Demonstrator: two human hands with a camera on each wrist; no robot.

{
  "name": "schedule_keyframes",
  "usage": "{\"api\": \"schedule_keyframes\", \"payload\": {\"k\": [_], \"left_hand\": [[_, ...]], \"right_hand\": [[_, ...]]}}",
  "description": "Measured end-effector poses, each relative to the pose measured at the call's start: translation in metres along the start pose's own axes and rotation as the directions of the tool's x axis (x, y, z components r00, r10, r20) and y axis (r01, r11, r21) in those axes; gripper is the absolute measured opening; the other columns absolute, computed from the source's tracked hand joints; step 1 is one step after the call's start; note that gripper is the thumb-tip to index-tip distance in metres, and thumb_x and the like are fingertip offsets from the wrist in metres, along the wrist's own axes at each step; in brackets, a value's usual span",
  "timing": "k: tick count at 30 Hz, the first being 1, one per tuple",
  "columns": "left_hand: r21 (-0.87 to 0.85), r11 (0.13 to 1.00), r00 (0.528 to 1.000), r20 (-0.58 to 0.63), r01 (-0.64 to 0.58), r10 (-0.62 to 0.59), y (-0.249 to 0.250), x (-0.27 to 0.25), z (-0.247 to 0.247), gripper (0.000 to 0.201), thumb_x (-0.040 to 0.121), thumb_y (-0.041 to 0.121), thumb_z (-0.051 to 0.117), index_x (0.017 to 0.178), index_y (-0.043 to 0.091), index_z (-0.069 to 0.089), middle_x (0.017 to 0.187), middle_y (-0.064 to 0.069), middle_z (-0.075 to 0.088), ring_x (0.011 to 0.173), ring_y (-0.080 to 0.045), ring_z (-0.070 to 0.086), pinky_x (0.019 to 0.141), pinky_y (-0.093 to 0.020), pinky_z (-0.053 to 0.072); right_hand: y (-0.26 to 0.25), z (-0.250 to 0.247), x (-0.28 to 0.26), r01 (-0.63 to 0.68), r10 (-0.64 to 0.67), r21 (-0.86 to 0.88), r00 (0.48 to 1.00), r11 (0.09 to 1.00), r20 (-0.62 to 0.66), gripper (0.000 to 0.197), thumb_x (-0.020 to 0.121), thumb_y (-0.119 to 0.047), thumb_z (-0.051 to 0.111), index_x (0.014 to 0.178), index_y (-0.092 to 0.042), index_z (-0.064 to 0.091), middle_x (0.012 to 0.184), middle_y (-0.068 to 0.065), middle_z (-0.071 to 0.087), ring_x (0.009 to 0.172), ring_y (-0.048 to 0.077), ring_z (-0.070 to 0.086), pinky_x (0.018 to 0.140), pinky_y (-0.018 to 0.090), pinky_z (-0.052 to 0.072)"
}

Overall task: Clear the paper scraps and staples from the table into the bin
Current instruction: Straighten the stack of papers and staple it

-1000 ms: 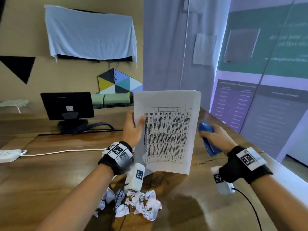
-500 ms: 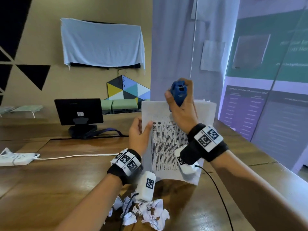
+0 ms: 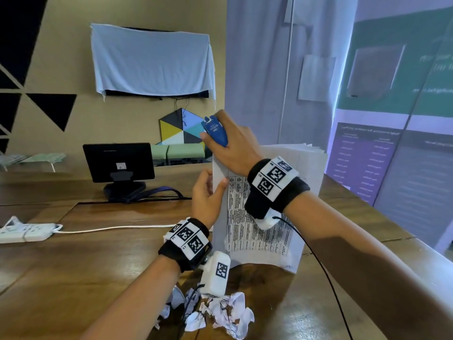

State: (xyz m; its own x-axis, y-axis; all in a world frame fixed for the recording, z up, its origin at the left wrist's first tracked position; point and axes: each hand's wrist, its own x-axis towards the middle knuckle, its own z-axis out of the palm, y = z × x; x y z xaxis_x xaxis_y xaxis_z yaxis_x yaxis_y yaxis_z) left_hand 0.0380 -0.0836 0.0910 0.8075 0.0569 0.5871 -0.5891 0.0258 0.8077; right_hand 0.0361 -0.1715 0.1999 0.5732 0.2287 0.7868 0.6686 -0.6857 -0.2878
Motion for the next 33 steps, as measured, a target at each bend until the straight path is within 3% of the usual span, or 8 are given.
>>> {"api": "schedule_keyframes", "payload": {"k": [3,6,9,12,16,22,28,33], "left_hand": [[0.003,1.0,1.0,0.015,0.001,-0.001,0.002,0.0,-0.002,0.007,0.088,0.015,0.06,0.086,0.019,0.055,0.079,-0.016,0.063,0.075,-0.026,0.057,0.071,-0.047,0.05],[0.007,1.0,1.0,0.017,0.011,-0.011,0.002,0.0,-0.006,0.029,0.078,0.04,0.062,0.093,0.016,0.055,0.087,-0.036,0.058,0.075,-0.029,0.053,0.072,-0.061,0.047],[0.016,1.0,1.0,0.031,-0.003,0.003,0.011,-0.001,-0.007,0.024,0.077,0.035,0.062,0.096,0.022,0.057,0.091,-0.033,0.061,0.077,-0.028,0.053,0.075,-0.058,0.048],[0.028,0.999,0.999,0.05,-0.018,0.016,0.015,-0.001,-0.008,0.026,0.08,0.02,0.058,0.106,0.016,0.056,0.092,-0.015,0.066,0.083,-0.027,0.057,0.08,-0.054,0.049],[0.03,1.0,0.998,0.066,-0.004,0.002,0.01,0.002,-0.009,0.021,0.084,0.007,0.059,0.104,0.014,0.056,0.09,0.001,0.066,0.086,-0.021,0.06,0.083,-0.05,0.05],[0.037,0.999,0.998,0.064,0.016,-0.018,0.007,0.004,-0.008,0.026,0.087,0.001,0.058,0.096,0.025,0.057,0.089,0.002,0.067,0.087,-0.023,0.063,0.084,-0.052,0.05],[0.027,1.0,0.998,0.058,0.013,-0.015,0.007,0.004,-0.008,0.025,0.088,0.002,0.058,0.097,0.025,0.056,0.091,0.001,0.068,0.09,-0.023,0.064,0.087,-0.052,0.051],[0.031,1.0,0.997,0.075,0.004,-0.006,0.006,0.003,-0.006,0.027,0.088,0.0,0.057,0.098,0.026,0.056,0.092,-0.001,0.067,0.091,-0.025,0.064,0.086,-0.051,0.051]], "right_hand": [[-0.005,0.01,0.006,0.01,-0.01,-0.016,1.0,1.0,0.008,0.025,0.089,-0.04,0.054,0.094,-0.019,0.042,0.059,-0.01,0.05,0.048,0.007,0.048,0.048,0.024,0.037],[-0.009,0.018,0.009,0.019,-0.018,-0.045,1.0,0.999,0.013,0.025,0.088,-0.038,0.055,0.089,-0.026,0.033,0.059,-0.012,0.047,0.047,0.001,0.044,0.045,0.021,0.032],[-0.01,0.023,0.01,0.01,-0.01,-0.074,1.0,0.997,0.004,0.027,0.086,-0.034,0.058,0.088,-0.025,0.032,0.067,-0.008,0.051,0.047,0.007,0.042,0.046,0.022,0.031],[-0.011,0.025,0.012,-0.014,0.015,-0.118,1.0,0.993,0.014,0.027,0.085,-0.033,0.058,0.087,-0.024,0.033,0.063,-0.009,0.047,0.049,0.015,0.041,0.046,0.022,0.029],[-0.009,0.024,0.013,-0.014,0.015,-0.136,1.0,0.991,0.002,0.024,0.085,-0.034,0.058,0.086,-0.021,0.037,0.058,-0.011,0.041,0.045,0.004,0.036,0.044,0.02,0.024],[-0.009,0.019,0.008,0.031,-0.03,-0.161,0.999,0.987,0.013,0.025,0.086,-0.039,0.055,0.089,-0.018,0.042,0.066,-0.006,0.053,0.046,0.005,0.039,0.045,0.021,0.025],[-0.003,0.021,0.006,0.026,-0.024,-0.185,1.0,0.982,0.014,0.03,0.085,-0.04,0.055,0.092,-0.011,0.048,0.065,0.0,0.057,0.051,0.021,0.048,0.047,0.023,0.029],[-0.001,0.023,0.006,-0.002,0.003,-0.177,1.0,0.984,0.005,0.031,0.083,-0.038,0.058,0.093,-0.01,0.049,0.068,0.003,0.058,0.055,0.025,0.053,0.052,0.03,0.044]]}}
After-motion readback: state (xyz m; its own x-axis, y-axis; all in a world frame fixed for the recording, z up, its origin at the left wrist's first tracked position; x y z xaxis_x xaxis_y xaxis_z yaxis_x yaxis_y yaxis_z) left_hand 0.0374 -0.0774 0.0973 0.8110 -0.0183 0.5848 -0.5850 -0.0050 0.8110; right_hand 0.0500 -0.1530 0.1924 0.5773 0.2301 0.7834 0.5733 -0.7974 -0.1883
